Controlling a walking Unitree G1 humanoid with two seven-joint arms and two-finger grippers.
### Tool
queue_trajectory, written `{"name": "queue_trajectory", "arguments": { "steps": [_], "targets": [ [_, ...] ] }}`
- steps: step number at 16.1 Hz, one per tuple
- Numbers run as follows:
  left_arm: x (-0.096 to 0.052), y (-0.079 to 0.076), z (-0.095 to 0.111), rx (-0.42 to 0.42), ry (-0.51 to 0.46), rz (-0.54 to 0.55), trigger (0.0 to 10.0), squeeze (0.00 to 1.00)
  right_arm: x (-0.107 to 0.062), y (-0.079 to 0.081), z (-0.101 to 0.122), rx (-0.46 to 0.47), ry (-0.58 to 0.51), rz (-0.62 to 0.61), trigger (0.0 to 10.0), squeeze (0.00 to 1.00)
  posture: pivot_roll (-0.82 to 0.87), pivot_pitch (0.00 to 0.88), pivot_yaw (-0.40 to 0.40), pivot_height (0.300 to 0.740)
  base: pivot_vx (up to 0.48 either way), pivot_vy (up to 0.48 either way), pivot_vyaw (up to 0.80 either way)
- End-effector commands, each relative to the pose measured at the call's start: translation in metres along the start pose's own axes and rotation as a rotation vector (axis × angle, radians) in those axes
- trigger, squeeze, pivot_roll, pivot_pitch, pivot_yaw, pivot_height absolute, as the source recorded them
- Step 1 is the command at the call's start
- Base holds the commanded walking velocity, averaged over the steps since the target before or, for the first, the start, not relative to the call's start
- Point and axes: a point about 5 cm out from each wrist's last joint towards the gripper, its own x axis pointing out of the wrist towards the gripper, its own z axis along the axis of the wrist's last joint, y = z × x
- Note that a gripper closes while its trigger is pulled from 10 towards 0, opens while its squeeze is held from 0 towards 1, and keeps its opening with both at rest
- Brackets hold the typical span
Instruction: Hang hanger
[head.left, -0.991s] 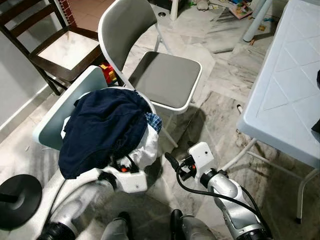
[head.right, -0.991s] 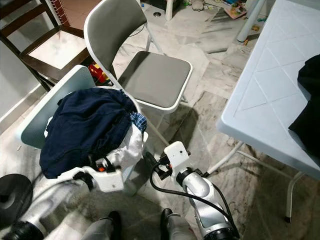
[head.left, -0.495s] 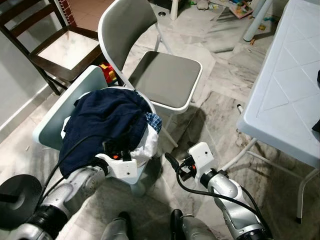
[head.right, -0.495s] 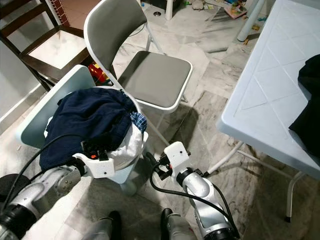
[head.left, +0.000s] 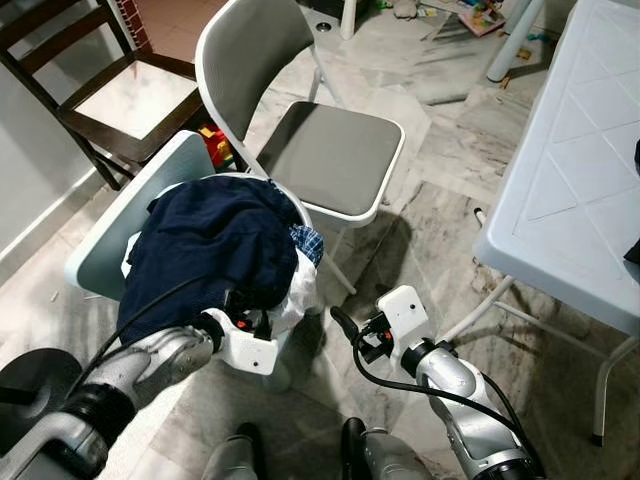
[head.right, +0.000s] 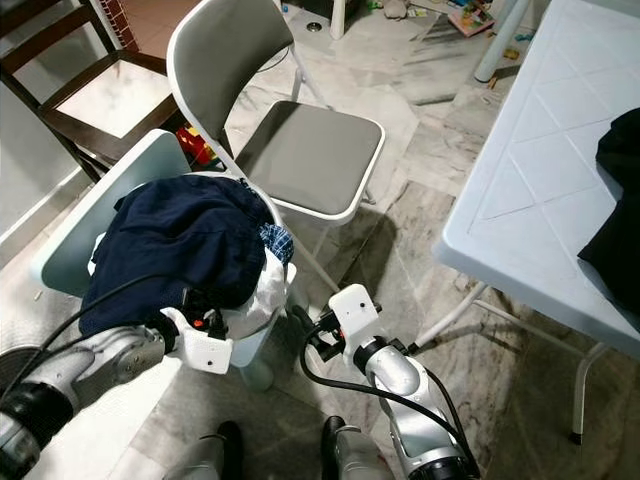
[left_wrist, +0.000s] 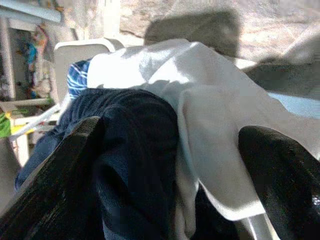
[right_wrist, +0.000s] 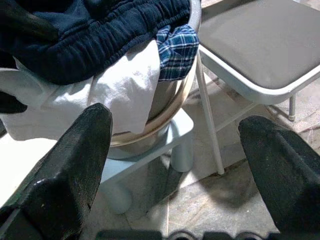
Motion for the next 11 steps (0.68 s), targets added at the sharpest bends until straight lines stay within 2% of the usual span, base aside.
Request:
{"name": "queue_trajectory", "arguments": {
  "steps": [1,2,3,4,5,11],
  "targets": [
    [-0.004,-0.004,-0.008,-0.002,0.018,-0.05,7.8,0.0,-0.004,0.003,-0.007,0.01,0.03,0.006,10.0,0.0,-0.01,0.29,-0.007,0.74,0.0,0.0,0.0],
    [-0.005,-0.003,-0.011,-0.005,0.027,-0.056,7.8,0.0,-0.005,0.004,-0.008,0.01,0.03,0.006,10.0,0.0,-0.01,0.292,-0.007,0.74,0.0,0.0,0.0],
    [-0.007,-0.005,-0.017,0.008,0.026,-0.083,5.4,0.0,-0.005,0.004,-0.008,0.012,0.033,0.008,10.0,0.0,-0.01,0.293,-0.007,0.74,0.0,0.0,0.0],
    [-0.007,-0.006,-0.018,0.011,0.026,-0.089,5.4,0.0,-0.005,0.004,-0.008,0.012,0.034,0.009,10.0,0.0,-0.01,0.293,-0.007,0.74,0.0,0.0,0.0],
    [-0.01,-0.012,-0.022,0.01,0.032,-0.137,0.0,0.0,-0.004,0.005,-0.008,0.012,0.034,0.013,10.0,0.0,-0.01,0.294,-0.009,0.74,0.0,0.0,0.0],
    [-0.012,-0.015,-0.03,-0.075,0.069,-0.113,0.0,0.0,-0.004,0.005,-0.009,0.01,0.038,0.014,10.0,0.0,0.0,0.293,-0.011,0.74,0.0,0.0,0.0]
  ]
}}
